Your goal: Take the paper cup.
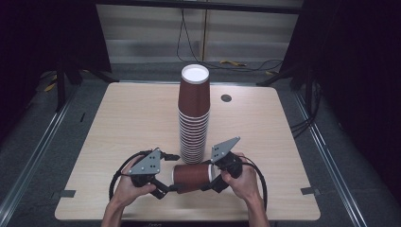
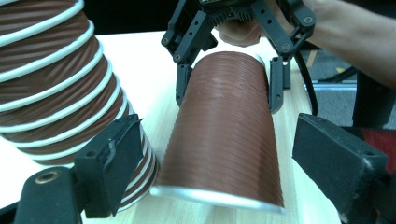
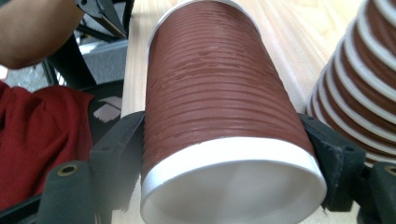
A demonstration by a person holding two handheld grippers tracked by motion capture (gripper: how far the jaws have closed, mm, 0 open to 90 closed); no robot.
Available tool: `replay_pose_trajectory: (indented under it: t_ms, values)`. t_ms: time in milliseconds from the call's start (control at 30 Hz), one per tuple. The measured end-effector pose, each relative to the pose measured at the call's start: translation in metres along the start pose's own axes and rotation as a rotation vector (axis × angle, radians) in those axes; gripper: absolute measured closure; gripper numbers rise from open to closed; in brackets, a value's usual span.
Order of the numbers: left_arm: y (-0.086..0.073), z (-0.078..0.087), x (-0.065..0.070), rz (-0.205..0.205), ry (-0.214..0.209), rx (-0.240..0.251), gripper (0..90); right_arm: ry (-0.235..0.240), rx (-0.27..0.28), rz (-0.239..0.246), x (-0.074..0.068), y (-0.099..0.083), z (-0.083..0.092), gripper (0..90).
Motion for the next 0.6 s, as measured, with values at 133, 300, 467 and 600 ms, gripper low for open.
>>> replay_pose_trajectory:
  t_ms: [133, 300, 467, 600]
  values:
    - [-0.005, 0.003, -0.004, 0.033, 0.034, 0.025, 15.6, -0.014, 0.037, -0.016, 0.002, -0.003, 0.003, 22.6]
    - [-0.008, 0.006, -0.005, 0.063, 0.052, 0.043, 15.6, -0.017, 0.079, -0.028, 0.003, -0.006, 0.005, 22.4]
    - [-0.009, 0.008, -0.008, 0.086, 0.088, 0.065, 15.6, -0.031, 0.14, -0.047, 0.005, -0.01, 0.008, 22.2]
    - [-0.009, 0.01, -0.009, 0.101, 0.109, 0.083, 15.6, -0.043, 0.179, -0.057, 0.005, -0.012, 0.011, 22.1]
Point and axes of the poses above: each handheld gripper's, and its own axes: z roughly backward along the jaws, y roughly out of its top, x roughly to its right, the point moved 9 cm from there along -z, roughly forward along the jaws, and after that the axes turned 8 degrees about y, right-handed, at the moved point
